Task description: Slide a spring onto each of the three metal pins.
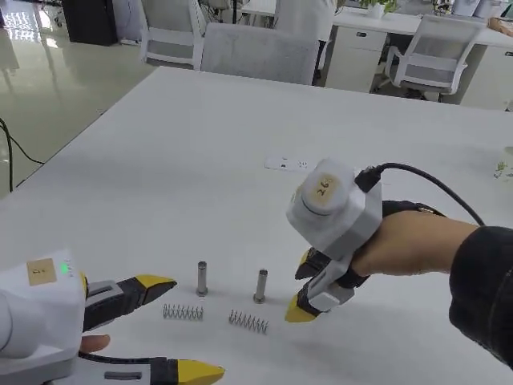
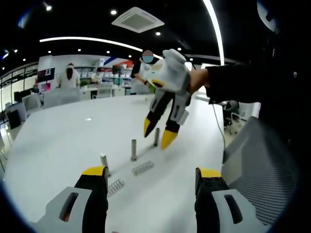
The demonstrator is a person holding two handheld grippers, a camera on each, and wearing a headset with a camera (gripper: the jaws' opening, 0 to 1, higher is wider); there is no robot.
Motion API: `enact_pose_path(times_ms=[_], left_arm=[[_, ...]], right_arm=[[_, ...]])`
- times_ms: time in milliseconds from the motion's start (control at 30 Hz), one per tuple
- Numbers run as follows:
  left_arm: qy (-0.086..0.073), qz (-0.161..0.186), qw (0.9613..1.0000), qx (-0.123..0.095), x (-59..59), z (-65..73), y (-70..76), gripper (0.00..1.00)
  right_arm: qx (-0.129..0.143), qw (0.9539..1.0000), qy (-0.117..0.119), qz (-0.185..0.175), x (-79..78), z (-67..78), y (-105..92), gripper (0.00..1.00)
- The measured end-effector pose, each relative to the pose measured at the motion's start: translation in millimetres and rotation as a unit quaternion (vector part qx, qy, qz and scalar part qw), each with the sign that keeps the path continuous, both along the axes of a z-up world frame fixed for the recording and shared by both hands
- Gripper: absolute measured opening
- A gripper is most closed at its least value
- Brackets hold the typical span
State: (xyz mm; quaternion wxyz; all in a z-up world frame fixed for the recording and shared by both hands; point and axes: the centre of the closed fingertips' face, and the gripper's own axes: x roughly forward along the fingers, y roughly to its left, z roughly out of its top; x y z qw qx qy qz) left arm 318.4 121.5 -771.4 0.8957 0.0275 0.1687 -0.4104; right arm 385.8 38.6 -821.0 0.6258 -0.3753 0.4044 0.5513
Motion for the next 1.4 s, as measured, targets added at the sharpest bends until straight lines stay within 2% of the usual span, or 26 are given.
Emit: enact_pose_path(times_ms=[833, 1100, 1400], left_arm=[[0.000, -0.001, 1.0000, 0.001, -0.4, 0.0, -1.3, 0.68], [0.002, -0.002, 1.0000, 0.001, -0.4, -0.7, -1.2, 0.68], [0.004, -0.003, 1.0000, 0.001, -0.7, -1.6, -1.8, 0.67]], right_arm=[[-0.001, 0.9997, 0.022, 0.012, -19.9, -20.0, 22.1, 0.25], [-0.002, 0.9997, 0.023, 0.004, -19.6, -31.9, 25.9, 0.21], [-0.002, 0.9998, 0.022, 0.000, -19.3, -38.9, 28.3, 0.18]])
